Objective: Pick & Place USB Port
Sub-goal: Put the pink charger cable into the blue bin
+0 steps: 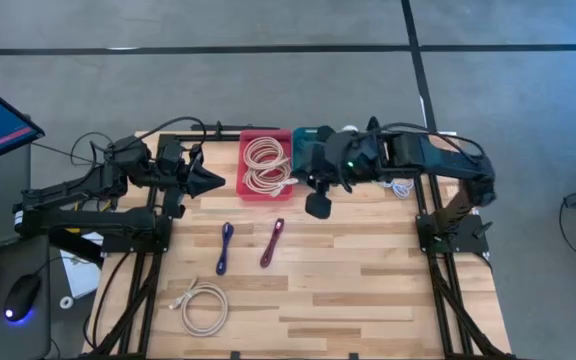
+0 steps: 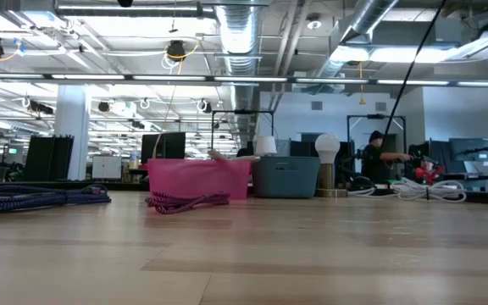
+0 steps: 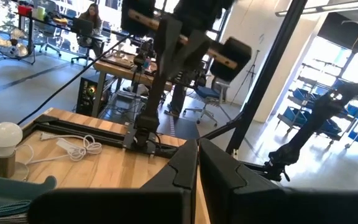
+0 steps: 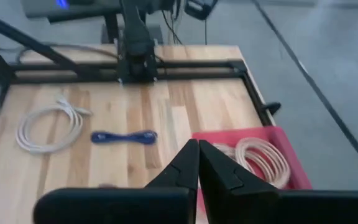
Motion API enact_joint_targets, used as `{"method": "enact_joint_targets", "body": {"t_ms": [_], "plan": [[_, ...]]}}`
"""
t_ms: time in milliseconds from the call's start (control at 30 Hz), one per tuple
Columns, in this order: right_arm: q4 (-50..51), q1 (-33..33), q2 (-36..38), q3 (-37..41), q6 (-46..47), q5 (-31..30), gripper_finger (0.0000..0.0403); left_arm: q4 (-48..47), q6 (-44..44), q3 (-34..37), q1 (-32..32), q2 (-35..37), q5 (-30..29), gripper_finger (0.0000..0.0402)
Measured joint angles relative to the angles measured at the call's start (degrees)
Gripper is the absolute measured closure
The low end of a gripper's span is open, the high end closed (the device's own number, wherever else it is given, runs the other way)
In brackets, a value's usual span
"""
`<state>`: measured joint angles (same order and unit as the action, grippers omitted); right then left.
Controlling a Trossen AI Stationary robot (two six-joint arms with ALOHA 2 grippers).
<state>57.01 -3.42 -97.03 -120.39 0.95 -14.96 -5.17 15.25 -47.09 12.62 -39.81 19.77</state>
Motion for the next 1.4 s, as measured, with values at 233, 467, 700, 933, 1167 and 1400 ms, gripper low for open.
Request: {"method": "enact_joint_targets", "body": {"t_ms": [233,467,700,933,1167,1400], "plan": [[-32.04,0.47,17.37,35.71,5.71,-0.03,0.0402,0.00,0.00,0.00,-0.01,0.00,-0.01,0.0385],[-45.17,0.37,30.25,56.48,12.66,-0.32,0.0402,0.00,0.17,0.00,-0.03,0.00,0.01,0.0385],[-52.78,-2.33,37.54,66.90,19.95,-8.05,0.0402,-8.29,0.17,0.00,-0.02,0.00,0.00,0.0385],[-58.86,-5.21,41.23,70.22,20.11,-8.98,0.0402,-11.14,1.46,0.00,-0.02,-0.85,0.00,0.0385],[-58.95,-7.52,42.40,70.26,18.19,-7.39,0.0402,-8.20,-1.22,-0.07,-0.02,-4.00,-2.55,0.0385],[-59.55,-7.45,43.72,70.26,18.16,-7.23,0.0402,-7.88,7.59,-0.06,-0.59,-12.85,-4.98,0.0385]]}}
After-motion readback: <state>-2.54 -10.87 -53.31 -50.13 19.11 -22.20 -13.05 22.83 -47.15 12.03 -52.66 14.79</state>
